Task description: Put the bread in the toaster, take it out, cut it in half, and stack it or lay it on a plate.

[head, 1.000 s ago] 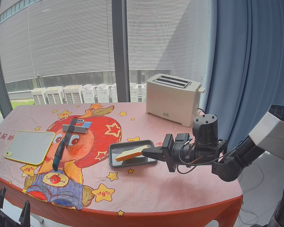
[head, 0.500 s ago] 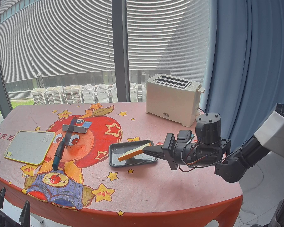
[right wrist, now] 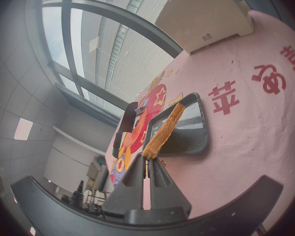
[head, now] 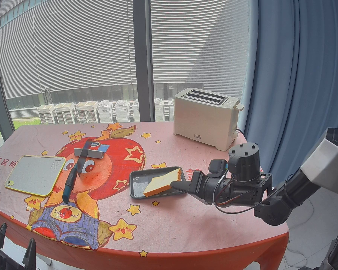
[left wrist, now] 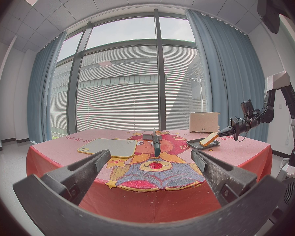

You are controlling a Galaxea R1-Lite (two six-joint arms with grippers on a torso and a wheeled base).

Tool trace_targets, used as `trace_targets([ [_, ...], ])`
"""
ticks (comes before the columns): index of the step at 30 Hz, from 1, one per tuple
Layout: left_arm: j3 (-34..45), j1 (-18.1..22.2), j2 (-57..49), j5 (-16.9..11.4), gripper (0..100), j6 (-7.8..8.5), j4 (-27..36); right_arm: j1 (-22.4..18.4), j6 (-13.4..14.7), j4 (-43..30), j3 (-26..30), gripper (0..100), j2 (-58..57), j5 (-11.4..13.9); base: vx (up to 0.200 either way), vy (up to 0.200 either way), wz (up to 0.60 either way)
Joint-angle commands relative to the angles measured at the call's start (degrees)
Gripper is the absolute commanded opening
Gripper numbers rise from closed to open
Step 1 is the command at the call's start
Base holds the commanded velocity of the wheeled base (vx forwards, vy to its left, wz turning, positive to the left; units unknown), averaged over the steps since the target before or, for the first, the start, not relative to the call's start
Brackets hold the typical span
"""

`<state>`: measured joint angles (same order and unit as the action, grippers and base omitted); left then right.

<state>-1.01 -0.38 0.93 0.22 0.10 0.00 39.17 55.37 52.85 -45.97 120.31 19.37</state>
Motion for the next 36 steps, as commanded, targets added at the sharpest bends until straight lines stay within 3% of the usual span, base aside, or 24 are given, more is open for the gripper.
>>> trace_targets([
  [1,1.01,0.03,-0.93,0.04,100,-0.01,0.00,1.09,-3.69,0.77,1.32,0,-0.16,-2.50,0.000,0.000,0.00],
  [6,1.01,0.03,-0.93,0.04,100,-0.01,0.00,2.32,-10.55,7.01,3.87,0,-0.51,-6.10,0.000,0.000,0.00],
  [12,1.01,0.03,-0.93,0.04,100,-0.01,0.00,2.76,-17.84,10.61,5.28,0,-0.69,-6.28,0.000,0.000,0.00],
  [13,1.01,0.03,-0.93,0.04,100,-0.01,0.00,2.76,-17.84,10.61,5.28,0,-0.69,-6.28,0.000,0.000,0.00],
  [14,1.01,0.03,-0.93,0.04,100,-0.01,-0.09,2.76,-20.30,10.61,5.19,0,-0.78,-6.28,0.000,0.000,0.00],
  [16,1.01,0.03,-0.93,0.04,100,-0.01,0.00,2.84,-22.50,10.61,5.10,0,-1.04,-6.28,0.000,0.000,0.00],
  [25,1.01,0.03,-0.93,0.04,100,0.08,0.00,3.28,-28.91,9.03,5.10,0,-5.61,-6.28,0.000,0.000,0.00],
  [33,1.01,0.03,-0.93,0.04,100,-0.01,0.00,2.49,-35.33,1.29,4.66,0,-9.92,-6.10,0.000,0.000,0.00],
  [34,1.01,0.03,-0.93,0.04,100,-0.01,0.00,2.23,-37.18,-0.38,4.75,0,-11.06,-5.84,0.000,0.000,0.00],
  [36,1.01,0.03,-0.93,0.04,100,-0.01,0.00,2.23,-37.79,-1.52,4.75,0,-11.85,-5.75,0.000,0.000,0.00],
])
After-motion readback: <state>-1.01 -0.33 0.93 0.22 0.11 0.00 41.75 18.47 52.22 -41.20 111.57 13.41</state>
